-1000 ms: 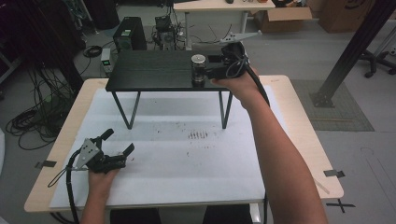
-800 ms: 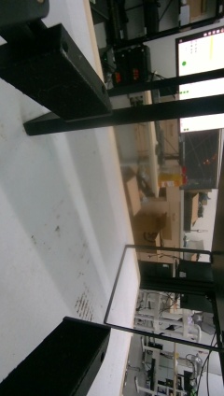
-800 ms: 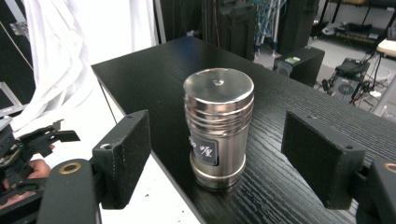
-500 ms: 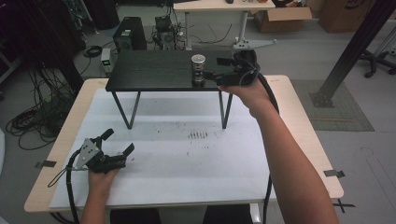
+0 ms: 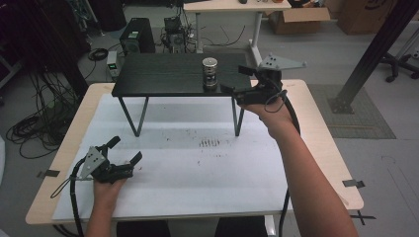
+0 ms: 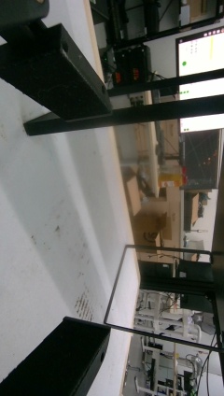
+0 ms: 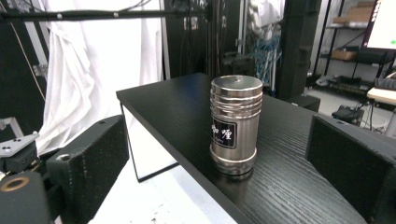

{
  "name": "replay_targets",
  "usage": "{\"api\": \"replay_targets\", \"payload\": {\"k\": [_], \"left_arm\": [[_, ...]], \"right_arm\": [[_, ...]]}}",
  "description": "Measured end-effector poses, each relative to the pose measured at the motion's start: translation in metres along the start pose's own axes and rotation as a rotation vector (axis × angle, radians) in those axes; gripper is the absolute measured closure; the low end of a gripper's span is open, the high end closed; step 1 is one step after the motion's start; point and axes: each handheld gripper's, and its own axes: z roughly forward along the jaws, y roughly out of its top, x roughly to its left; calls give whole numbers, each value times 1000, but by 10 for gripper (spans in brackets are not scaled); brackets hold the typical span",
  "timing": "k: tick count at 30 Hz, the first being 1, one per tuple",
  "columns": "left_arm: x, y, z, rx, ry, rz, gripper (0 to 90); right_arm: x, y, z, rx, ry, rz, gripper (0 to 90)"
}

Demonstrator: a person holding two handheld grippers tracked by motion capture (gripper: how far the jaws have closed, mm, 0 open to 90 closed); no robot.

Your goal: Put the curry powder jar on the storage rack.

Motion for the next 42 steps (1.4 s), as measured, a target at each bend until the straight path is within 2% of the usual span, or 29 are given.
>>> {"api": "replay_targets", "payload": {"k": [6, 11, 14, 15, 16, 20, 31, 42], "left_arm": [[0, 0, 0, -1, 0, 0, 2], [0, 0, 0, -1, 0, 1, 2], [0, 0, 0, -1, 0, 1, 2], [0, 0, 0, -1, 0, 1, 2], [0, 0, 0, -1, 0, 0, 2], [0, 0, 0, -1, 0, 0, 2], [0, 0, 0, -2, 0, 0, 2], [0, 0, 0, -2, 0, 1, 2]], "right_arm": [[5, -15, -9, -59, 0, -7, 19], [9, -27, -11, -68, -4, -23, 10], [13, -44, -12, -79, -6, -38, 0], [13, -44, -12, -79, -6, -38, 0], [13, -52, -12, -87, -9, -33, 0], [13, -68, -12, -99, -20, -13, 0], [13, -94, -9, -117, -32, -19, 0], [13, -125, -6, -100, -32, 17, 0]]}}
